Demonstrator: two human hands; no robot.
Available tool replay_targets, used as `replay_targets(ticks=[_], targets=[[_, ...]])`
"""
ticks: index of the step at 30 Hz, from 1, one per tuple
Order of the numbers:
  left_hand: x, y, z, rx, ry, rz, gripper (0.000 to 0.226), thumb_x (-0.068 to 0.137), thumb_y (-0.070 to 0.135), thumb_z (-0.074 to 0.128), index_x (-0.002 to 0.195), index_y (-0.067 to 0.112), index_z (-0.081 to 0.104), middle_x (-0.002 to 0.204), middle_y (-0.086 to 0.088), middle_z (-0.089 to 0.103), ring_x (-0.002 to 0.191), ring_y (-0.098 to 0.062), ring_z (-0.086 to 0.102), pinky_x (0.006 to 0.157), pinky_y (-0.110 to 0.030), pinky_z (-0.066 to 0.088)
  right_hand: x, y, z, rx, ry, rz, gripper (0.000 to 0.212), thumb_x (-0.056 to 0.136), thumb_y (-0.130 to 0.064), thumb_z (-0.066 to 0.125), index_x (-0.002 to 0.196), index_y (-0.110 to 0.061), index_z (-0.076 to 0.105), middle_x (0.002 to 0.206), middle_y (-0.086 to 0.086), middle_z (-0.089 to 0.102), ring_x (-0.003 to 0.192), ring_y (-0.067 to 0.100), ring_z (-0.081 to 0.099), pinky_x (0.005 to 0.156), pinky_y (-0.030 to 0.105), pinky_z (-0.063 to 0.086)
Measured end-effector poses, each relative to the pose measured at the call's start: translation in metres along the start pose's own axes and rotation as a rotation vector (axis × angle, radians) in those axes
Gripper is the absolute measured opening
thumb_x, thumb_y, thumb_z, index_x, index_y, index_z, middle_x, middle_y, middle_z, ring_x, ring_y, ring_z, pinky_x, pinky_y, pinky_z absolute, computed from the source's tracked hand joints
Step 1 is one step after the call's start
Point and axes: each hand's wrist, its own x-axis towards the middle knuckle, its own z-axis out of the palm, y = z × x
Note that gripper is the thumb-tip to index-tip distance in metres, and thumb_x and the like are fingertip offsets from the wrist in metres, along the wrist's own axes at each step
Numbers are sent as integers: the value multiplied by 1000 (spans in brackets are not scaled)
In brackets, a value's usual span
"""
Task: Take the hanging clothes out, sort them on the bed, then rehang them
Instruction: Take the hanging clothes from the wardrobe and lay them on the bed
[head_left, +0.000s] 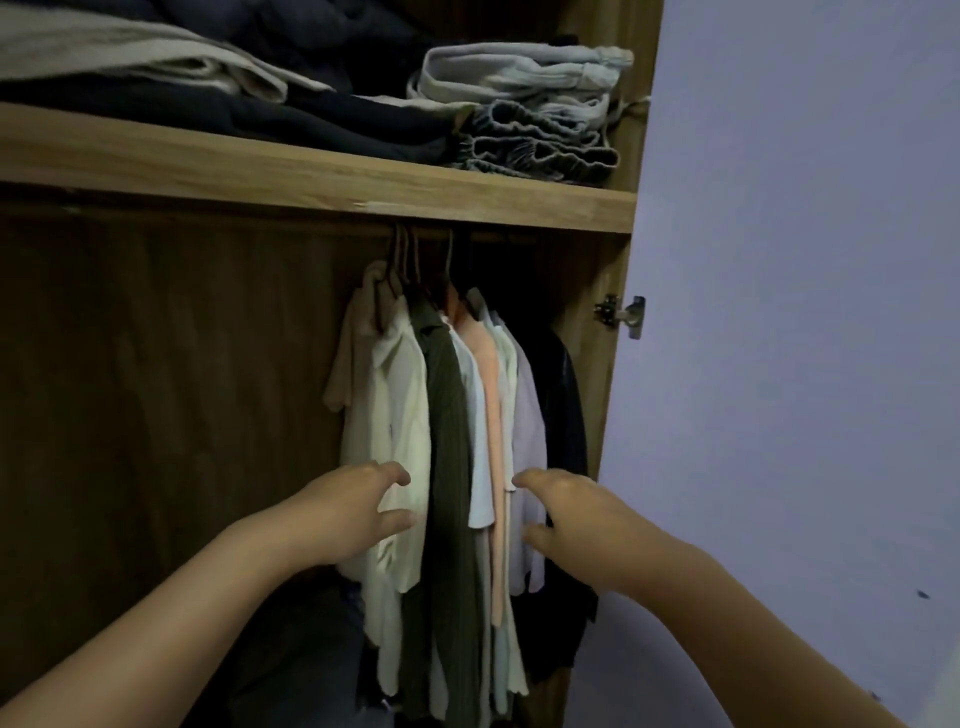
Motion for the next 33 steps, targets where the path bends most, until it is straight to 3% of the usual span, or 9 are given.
replay_targets(ticks=[8, 13, 19, 22, 24, 26, 30, 33], targets=[[60, -51, -20, -34, 114, -31, 52, 92, 42, 49, 139, 22, 36, 141, 0, 42, 128, -14, 42, 103, -25, 37, 108, -27, 3, 132, 152, -147, 56, 96, -23, 47, 147, -18, 24, 145, 5, 37, 130, 18, 38, 102, 25, 33], [106, -92, -42, -79, 195, 10, 51, 93, 39, 50, 139, 23, 37, 141, 2, 43, 126, -12, 43, 99, -21, 37, 181, -47, 9, 310, 296, -108, 60, 95, -20, 47, 149, -20, 20, 153, -2, 27, 138, 13, 29, 113, 26, 26], [148, -146, -68, -149, 270, 37, 44, 92, 36, 51, 134, 25, 42, 133, 7, 48, 117, -7, 49, 94, -19, 43, 251, -69, 24, 378, 390, -13, 67, 93, -11, 44, 150, -16, 10, 157, -2, 13, 144, 12, 11, 113, 19, 10], [163, -168, -72, -186, 295, 33, 42, 92, 34, 52, 132, 26, 42, 131, 8, 49, 115, -6, 49, 94, -21, 44, 274, -75, 35, 485, 490, 41, 65, 91, -6, 45, 149, -16, 19, 148, -1, 30, 136, 13, 28, 111, 22, 21], [172, -181, -73, -218, 312, 37, 42, 91, 33, 53, 131, 26, 44, 130, 8, 51, 114, -5, 50, 94, -23, 44, 288, -82, 40, 705, 488, 55, 60, 90, -4, 46, 146, -18, 30, 126, -4, 48, 110, 11, 51, 95, 27, 44], [180, -190, -73, -251, 339, 53, 41, 91, 31, 54, 131, 25, 44, 128, 9, 51, 109, -2, 50, 90, -18, 44, 302, -89, 42, 947, 412, 71, 53, 89, -4, 49, 139, -18, 41, 113, 1, 60, 92, 18, 62, 80, 31, 53], [189, -201, -74, -337, 387, 76, 40, 92, 27, 53, 130, 29, 42, 108, 23, 45, 92, 10, 46, 68, -4, 38, 330, -105, 40, 1346, 267, 91, 52, 85, -14, 59, 134, -22, 43, 127, 10, 59, 112, 28, 60, 97, 48, 48], [192, -208, -76, -365, 431, 79, 38, 92, 27, 52, 128, 32, 42, 102, 26, 42, 88, 9, 46, 65, -4, 37, 346, -113, 39, 1529, 234, 56, 56, 85, 4, 50, 136, -19, 41, 123, 13, 60, 107, 31, 62, 94, 50, 50]])
